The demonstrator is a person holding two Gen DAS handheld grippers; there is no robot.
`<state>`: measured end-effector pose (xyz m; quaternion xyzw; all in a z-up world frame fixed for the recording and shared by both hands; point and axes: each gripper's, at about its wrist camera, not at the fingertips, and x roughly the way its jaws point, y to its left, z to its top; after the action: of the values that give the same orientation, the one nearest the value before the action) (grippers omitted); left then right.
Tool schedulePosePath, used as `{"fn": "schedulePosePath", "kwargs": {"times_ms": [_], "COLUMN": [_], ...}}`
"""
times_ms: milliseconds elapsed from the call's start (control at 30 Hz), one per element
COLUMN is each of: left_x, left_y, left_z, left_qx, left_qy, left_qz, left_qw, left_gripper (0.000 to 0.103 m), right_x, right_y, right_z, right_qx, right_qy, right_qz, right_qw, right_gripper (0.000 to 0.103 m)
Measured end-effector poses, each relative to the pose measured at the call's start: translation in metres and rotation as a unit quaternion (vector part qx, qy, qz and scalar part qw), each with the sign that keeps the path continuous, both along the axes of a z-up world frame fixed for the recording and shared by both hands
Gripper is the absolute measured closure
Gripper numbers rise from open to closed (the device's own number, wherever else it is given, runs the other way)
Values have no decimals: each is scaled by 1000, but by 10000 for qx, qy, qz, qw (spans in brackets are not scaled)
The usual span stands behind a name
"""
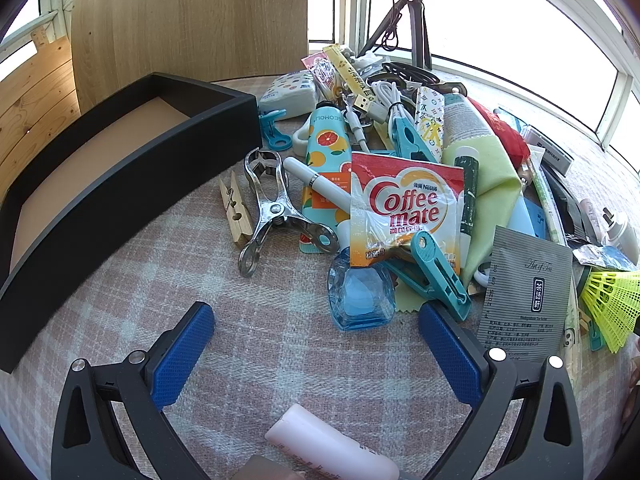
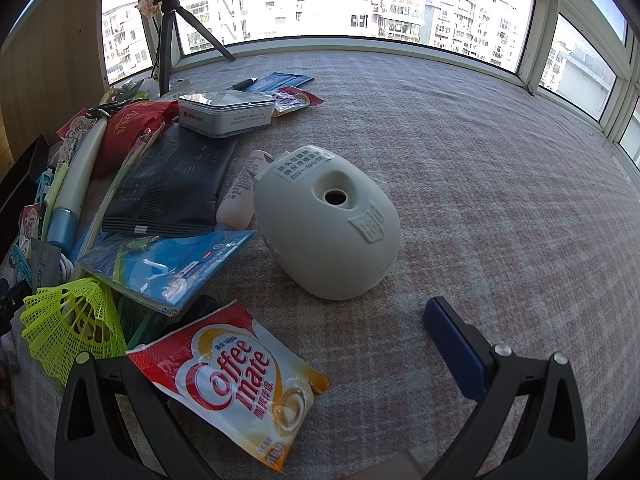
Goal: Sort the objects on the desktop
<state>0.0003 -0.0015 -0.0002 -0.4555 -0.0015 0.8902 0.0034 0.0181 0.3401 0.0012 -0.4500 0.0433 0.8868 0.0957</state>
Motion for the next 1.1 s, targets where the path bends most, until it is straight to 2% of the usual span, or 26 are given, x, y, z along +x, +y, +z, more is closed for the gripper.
{"fn": "schedulePosePath", "kwargs": {"times_ms": [600, 933, 1100], "left_x": [-1, -8, -4], "left_y": [1, 10, 19], "left_z": [-2, 0, 19], "left_qx": [-56, -66, -190], "left_qy": [-17, -268, -65], "left_qz": [-84, -217, -275], "left_qw": [9999, 9994, 9994], "left_gripper": [0, 1, 1], "right_x": [-2, -1, 8], "right_y": [0, 0, -2], "right_z": [0, 2, 14], "right_qx": [-7, -10, 87], "right_qy": [-110, -199, -185], "right_qz": [66, 163, 157], "right_qw": [9999, 9997, 9997], "right_gripper": [0, 0, 0]}}
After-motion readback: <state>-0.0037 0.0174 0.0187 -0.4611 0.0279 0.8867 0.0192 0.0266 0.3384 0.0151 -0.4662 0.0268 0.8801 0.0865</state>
